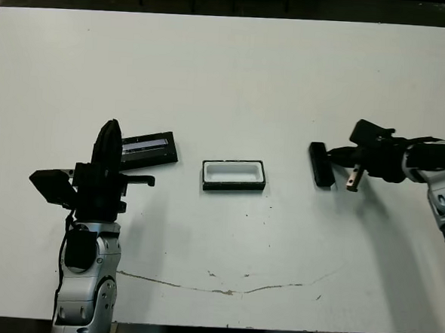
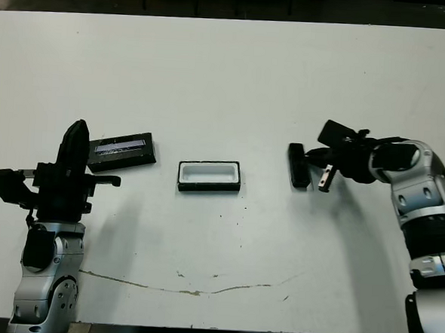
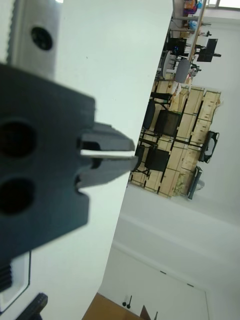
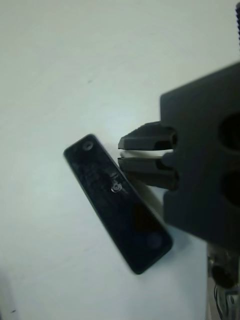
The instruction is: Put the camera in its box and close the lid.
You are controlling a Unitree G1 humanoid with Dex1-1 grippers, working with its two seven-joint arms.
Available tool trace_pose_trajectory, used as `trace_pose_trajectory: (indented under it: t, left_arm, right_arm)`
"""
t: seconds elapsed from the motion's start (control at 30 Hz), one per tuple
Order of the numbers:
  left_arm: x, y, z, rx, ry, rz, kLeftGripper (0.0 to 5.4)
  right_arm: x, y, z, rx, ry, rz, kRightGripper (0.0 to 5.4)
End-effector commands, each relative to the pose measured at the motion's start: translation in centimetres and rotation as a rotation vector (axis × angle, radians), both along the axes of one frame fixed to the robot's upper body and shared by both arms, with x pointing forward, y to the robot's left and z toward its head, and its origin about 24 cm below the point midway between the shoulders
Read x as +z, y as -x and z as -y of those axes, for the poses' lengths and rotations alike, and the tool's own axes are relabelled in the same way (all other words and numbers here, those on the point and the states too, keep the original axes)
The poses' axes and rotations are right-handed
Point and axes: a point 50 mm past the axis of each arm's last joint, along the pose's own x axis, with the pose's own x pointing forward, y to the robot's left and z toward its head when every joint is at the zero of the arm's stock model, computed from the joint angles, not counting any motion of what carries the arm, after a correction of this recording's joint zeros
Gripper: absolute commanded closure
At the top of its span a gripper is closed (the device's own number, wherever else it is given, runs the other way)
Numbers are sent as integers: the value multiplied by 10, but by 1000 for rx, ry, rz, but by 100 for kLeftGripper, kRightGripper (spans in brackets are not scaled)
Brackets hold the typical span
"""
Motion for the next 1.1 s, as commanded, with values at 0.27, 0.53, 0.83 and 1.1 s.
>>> trace_pose_trajectory:
  t: [0.27, 0.53, 0.83, 1.1]
  left_arm:
    - [-10, 3, -2, 12, -2, -46, 539]
    - [-12, 4, -2, 8, 10, -48, 539]
    - [-11, 2, -2, 11, -4, -43, 539]
    - [-9, 3, -2, 11, 5, -38, 539]
  right_arm:
    - [-19, -6, -14, -6, 18, -90, 540]
    - [-8, -5, 6, -218, 29, 196, 540]
    - [20, 6, 23, -423, -224, 399, 540]
    - [42, 25, 15, -368, -436, 283, 540]
